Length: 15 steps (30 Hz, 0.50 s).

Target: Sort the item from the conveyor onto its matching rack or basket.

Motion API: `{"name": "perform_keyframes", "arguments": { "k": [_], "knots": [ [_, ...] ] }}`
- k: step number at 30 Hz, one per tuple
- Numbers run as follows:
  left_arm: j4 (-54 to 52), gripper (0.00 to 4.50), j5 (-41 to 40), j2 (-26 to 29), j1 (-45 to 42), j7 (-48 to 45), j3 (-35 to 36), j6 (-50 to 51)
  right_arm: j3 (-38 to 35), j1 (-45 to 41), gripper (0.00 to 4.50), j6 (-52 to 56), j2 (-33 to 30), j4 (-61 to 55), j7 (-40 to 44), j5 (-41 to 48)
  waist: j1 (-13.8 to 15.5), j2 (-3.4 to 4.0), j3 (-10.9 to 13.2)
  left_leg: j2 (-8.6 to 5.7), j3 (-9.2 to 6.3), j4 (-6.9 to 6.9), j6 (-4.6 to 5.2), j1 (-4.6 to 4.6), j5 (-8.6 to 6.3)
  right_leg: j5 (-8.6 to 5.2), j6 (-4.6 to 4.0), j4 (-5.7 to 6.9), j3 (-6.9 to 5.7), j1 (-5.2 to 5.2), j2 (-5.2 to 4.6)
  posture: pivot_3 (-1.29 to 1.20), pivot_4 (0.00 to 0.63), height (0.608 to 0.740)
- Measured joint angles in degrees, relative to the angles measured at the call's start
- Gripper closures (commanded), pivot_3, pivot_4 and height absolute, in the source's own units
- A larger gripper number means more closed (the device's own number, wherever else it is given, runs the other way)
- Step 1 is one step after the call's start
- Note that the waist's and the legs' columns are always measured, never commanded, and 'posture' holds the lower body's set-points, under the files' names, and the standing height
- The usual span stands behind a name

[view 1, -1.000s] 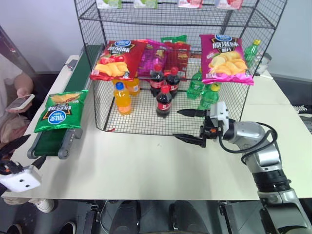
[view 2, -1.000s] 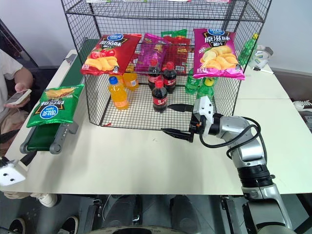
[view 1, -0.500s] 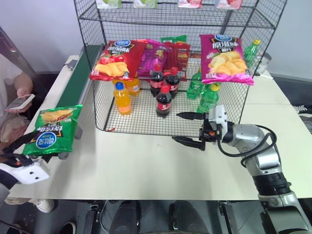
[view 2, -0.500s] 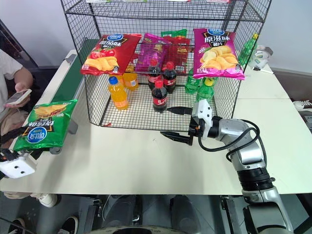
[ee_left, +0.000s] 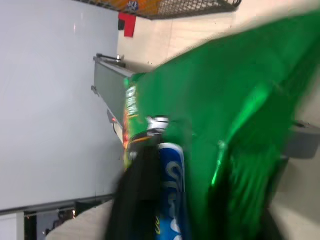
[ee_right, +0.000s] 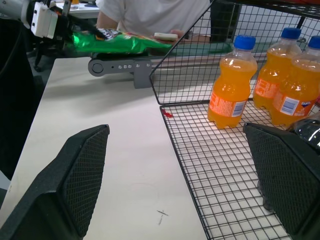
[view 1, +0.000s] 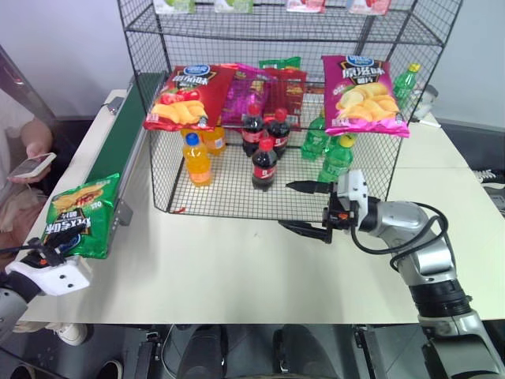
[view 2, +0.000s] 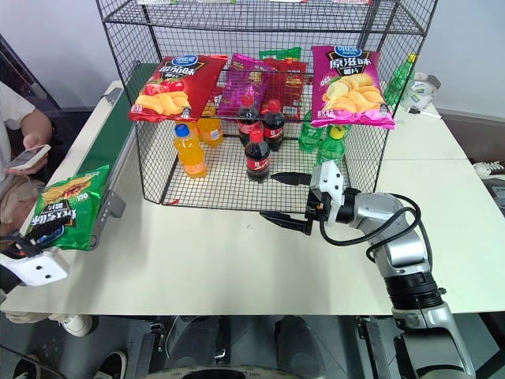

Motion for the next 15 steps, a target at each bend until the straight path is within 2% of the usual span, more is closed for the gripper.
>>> {"name": "perform_keyframes", "arguments": {
  "k": [3,6,11,15],
  "knots": [
    [0.13,4.49,-2.95,0.01,0.30,-0.76,0.02,-0.05,0.00,0.00,0.00,-0.26,0.00,0.01,-0.05,-0.15,0.01,0.00,0.00,0.00,0.00,0.00,0.00,0.00,0.00,0.00,0.00,0.00,0.00,0.00,0.00,0.00,0.150,0.739],
    [-0.65,4.49,-11.50,1.29,0.91,-6.09,0.08,0.43,0.00,-0.05,0.00,-0.69,0.00,0.21,-0.04,-0.39,-0.01,0.00,0.00,0.01,-0.01,0.00,0.00,0.00,0.00,0.00,0.00,0.00,-0.01,-0.01,0.00,0.00,0.150,0.739],
    [-9.95,4.49,-36.53,5.40,3.91,-22.24,3.10,7.49,-0.04,-0.47,0.00,-2.00,-0.02,1.96,0.26,-1.28,0.01,-0.01,0.00,0.01,-0.02,0.01,-0.02,-0.02,0.00,-0.01,-0.03,-0.02,-0.01,-0.01,-0.07,0.00,0.150,0.739],
    [-22.23,4.49,-61.42,6.69,5.32,-33.80,9.65,24.06,-0.02,-1.47,0.00,-2.64,0.06,3.20,0.65,-1.57,-0.23,0.02,0.01,0.01,-0.02,0.00,-0.03,-0.02,0.00,-0.01,-0.03,-0.03,-0.01,-0.01,-0.07,0.00,0.150,0.739]
  ]
}}
